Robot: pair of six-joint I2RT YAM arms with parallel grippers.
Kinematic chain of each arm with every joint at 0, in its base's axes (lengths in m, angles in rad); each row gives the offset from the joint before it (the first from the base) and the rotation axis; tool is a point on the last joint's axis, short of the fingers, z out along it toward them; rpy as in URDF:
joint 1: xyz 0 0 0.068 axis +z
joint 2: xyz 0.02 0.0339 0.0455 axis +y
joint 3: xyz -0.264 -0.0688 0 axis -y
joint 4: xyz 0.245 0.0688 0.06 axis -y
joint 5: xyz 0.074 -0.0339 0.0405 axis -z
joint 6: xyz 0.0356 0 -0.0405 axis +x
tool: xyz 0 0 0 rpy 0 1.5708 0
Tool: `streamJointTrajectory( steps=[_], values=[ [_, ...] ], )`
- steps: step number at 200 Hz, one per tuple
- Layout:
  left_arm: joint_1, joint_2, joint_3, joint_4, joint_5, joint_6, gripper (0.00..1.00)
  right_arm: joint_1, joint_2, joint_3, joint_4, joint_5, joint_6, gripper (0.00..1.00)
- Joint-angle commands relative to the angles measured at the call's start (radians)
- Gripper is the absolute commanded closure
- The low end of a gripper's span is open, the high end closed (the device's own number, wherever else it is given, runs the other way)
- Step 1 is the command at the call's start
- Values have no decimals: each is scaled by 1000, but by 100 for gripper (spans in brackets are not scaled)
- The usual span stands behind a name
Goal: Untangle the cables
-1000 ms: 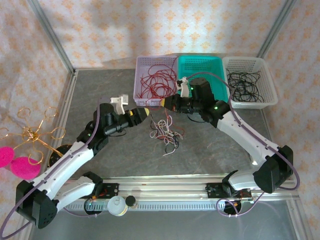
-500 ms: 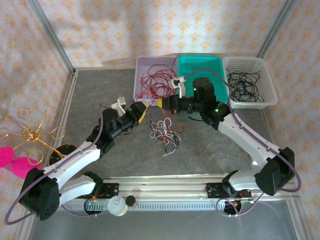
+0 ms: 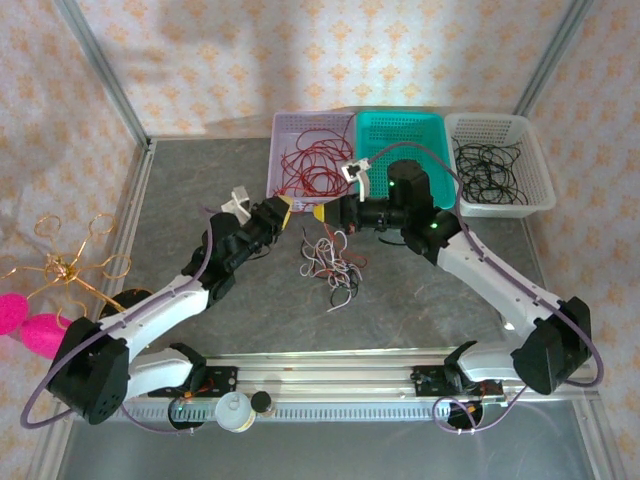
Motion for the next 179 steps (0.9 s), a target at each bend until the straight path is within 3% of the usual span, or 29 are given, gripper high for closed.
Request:
streamJointTrajectory(
  steps=[1,23,45,75,125,179],
  values=[
    [12,-2,56,44,-57,39,92,3,-45,-22,56,-35,-18,100],
    [16,-22,101,10,-95,99,100,10,-73,-44,55,-40,-48,99],
    [14,-36,161,-23,-90,155,100,16,-110,-84,69,-11,-102,84],
    [11,-54,289,-202,-87,242,100,43,-110,-131,161,84,-146,64],
    [5,-81,414,-338,-65,285,100,146,-3,-117,318,249,-198,62],
    [2,-101,608,-440,-58,325,100,146,109,-210,534,262,-105,70]
  ],
)
